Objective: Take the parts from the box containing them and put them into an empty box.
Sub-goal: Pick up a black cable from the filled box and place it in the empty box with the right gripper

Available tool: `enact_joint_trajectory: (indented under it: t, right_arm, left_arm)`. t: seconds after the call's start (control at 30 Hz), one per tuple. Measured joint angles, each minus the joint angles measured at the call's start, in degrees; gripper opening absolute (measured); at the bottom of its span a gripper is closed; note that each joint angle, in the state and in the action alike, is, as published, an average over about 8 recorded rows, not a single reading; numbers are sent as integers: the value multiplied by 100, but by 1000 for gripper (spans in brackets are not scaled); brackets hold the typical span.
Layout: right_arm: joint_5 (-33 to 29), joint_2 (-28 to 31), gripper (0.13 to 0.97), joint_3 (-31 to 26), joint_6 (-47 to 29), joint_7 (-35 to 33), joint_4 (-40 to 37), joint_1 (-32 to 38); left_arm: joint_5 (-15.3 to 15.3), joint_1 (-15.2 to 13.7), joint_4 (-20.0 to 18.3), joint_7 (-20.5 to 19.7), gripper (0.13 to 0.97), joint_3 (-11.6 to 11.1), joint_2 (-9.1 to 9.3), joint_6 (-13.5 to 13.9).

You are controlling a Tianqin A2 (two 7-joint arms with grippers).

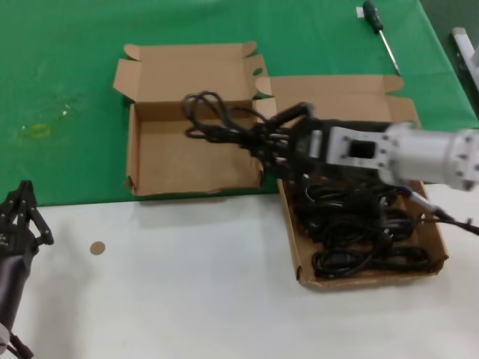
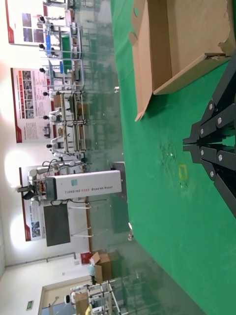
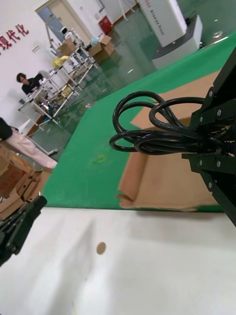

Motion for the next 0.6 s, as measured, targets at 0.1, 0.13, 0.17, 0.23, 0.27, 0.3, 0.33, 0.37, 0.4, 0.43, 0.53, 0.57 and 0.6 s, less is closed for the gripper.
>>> enact_joint_trajectory:
  t: [0.1,0.13,0.17,0.23,0.27,0.3,0.33,0.37,0.4,0.43,0.53,0.57,0.6]
  right_arm:
    - [-192,-333,212,-178,41,-22,-274,245]
    - [-242,-436,212,-229,58,-46,-370,319]
    - [-288,-537,212,-277,75,-78,-469,391]
    - [-360,-721,212,-359,112,-160,-660,521]
    - [-391,-809,212,-397,131,-207,-757,584]
    - [-416,-889,212,-430,149,-256,-850,642]
    - [-438,-971,212,-463,169,-312,-949,700]
    - [-458,-1052,212,-494,190,-375,-1050,758]
    - [-474,-1127,212,-522,211,-440,-1147,811]
    - [-488,-1201,212,-548,235,-510,-1245,861]
    - [-511,-1394,212,-609,318,-736,-1518,985]
    - [-514,-1450,212,-624,348,-816,-1604,1018]
    - [-515,-1501,212,-635,379,-892,-1680,1045]
  left_arm:
    - [0,0,0,0,152,0,0,0]
    - [0,0,0,0,152,0,0,0]
    - [0,0,0,0,152,0,0,0]
    - [0,0,0,0,152,0,0,0]
    - [0,0,0,0,152,0,0,0]
    - [0,0,0,0,152,0,0,0]
    - [0,0,0,0,152,0,0,0]
    - [0,0,0,0,152,0,0,0]
    - [0,0,0,0,152,0,0,0]
    - [0,0,0,0,152,0,0,0]
    - [0,0,0,0,152,0,0,0]
    - [0,0,0,0,152,0,0,0]
    - [0,0,0,0,152,0,0,0]
